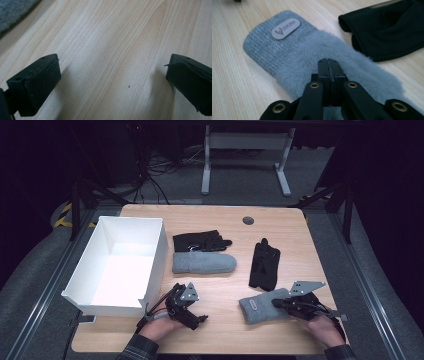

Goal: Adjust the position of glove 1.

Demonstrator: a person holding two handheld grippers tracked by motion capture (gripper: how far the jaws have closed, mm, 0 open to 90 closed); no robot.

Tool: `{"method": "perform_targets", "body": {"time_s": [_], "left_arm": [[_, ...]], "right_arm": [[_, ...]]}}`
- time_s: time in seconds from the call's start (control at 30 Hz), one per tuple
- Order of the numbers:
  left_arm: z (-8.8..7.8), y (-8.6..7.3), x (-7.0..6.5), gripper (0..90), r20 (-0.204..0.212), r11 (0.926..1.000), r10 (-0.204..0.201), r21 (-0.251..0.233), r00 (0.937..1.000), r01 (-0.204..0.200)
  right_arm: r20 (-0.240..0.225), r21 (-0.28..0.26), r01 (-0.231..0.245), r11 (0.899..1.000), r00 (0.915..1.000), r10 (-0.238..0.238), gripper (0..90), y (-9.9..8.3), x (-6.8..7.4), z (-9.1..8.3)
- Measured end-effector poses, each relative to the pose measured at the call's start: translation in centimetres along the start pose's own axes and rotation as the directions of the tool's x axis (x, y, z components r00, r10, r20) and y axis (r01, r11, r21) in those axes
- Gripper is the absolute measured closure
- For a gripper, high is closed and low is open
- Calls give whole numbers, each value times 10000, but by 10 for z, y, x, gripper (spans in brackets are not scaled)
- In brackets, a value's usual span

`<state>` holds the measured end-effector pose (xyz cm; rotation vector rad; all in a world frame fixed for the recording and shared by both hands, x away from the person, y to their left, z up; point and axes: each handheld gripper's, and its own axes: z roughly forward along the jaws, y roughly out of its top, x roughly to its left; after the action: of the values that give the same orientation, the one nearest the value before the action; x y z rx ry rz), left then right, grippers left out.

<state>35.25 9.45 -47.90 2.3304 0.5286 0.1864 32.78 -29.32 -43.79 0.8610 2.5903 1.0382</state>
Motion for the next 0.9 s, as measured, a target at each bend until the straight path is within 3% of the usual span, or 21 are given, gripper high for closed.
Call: {"method": "perform_targets", "body": {"time_s": [0.2, 0.43, 0.67, 0.9], "left_arm": [[0, 0, 0, 0, -2, 10000, 3, -1, 10000, -3], [0, 0, 0, 0, 0, 10000, -25, 13, 10000, 25], [0, 0, 0, 0, 8, 10000, -10, 13, 10000, 10], [0, 0, 0, 0, -2, 10000, -15, 24, 10000, 15]], "right_arm": [[-531, 169, 308, 9994, 9981, -299, 900, 6, 11, 15], [-1208, 150, 746, 9971, 9900, -722, 900, 18, 25, 32], [-1816, 98, 1182, 9929, 9767, -1145, 900, 31, 40, 48], [-2388, 16, 1674, 9859, 9574, -1622, 900, 41, 52, 61]]}}
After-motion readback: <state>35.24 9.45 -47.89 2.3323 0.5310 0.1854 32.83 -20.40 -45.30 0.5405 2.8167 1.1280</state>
